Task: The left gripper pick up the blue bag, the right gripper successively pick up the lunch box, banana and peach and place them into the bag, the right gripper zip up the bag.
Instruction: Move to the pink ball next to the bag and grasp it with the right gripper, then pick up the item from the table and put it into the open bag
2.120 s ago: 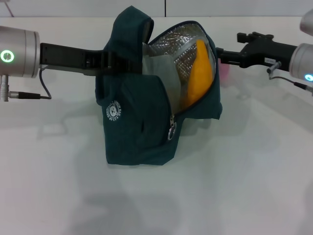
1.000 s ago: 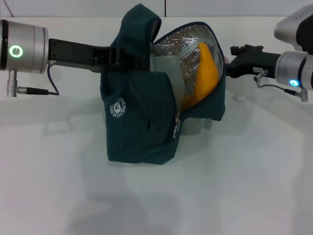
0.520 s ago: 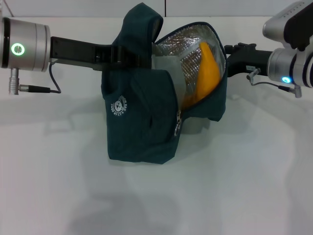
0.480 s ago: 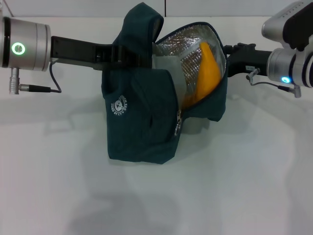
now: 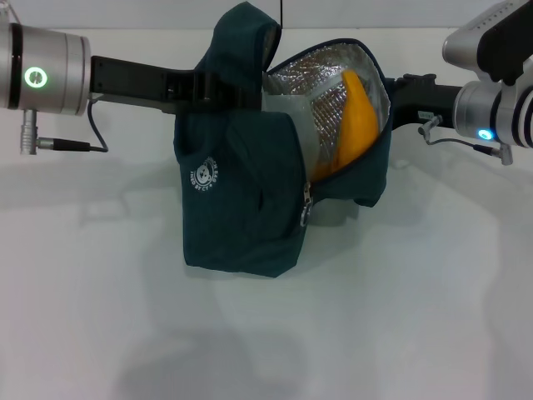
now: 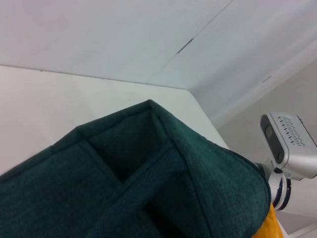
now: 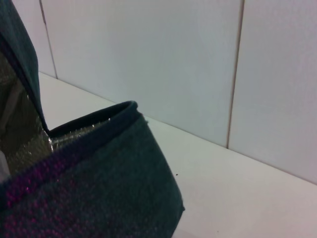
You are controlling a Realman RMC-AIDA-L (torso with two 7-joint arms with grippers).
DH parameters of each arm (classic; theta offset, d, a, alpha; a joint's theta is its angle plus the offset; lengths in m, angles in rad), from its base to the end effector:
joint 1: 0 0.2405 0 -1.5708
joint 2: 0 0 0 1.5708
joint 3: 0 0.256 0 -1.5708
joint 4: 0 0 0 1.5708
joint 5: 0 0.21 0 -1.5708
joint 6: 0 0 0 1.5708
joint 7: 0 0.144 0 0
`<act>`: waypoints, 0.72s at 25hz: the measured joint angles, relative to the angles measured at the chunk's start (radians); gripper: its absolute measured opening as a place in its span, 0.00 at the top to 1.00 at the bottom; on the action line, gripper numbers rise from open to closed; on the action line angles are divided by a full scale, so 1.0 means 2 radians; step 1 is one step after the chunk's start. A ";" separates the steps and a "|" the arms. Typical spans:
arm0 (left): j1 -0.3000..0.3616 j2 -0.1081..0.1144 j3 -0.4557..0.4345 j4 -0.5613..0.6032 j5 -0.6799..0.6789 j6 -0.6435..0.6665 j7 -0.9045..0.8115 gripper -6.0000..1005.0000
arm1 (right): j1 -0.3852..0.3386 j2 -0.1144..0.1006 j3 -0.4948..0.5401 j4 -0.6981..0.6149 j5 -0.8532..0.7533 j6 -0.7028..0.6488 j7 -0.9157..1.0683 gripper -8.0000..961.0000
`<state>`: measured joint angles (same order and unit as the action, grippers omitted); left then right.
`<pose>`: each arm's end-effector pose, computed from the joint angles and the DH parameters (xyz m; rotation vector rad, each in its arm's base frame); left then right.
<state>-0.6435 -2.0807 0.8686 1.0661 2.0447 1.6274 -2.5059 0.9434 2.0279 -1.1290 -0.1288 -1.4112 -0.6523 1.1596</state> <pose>-0.1694 0.3687 0.0364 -2.6201 -1.5088 -0.5877 0.2189 0.4501 -0.0624 -2.3680 0.6211 0.3160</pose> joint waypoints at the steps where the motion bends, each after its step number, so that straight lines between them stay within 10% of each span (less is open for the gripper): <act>1: 0.000 0.000 0.000 0.000 0.000 0.000 0.000 0.96 | 0.000 0.000 0.000 0.000 0.000 0.000 0.000 0.20; 13: 0.004 0.001 0.000 0.000 0.000 0.000 0.001 0.96 | -0.008 0.000 0.004 -0.009 0.001 -0.011 -0.001 0.44; 18: 0.005 0.001 0.000 0.000 0.000 0.000 0.001 0.96 | -0.026 0.000 0.002 -0.027 0.007 -0.013 -0.001 0.72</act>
<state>-0.6341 -2.0793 0.8682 1.0661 2.0447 1.6275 -2.5049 0.8920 2.0279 -1.1252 -0.1826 -1.3978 -0.6786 1.1580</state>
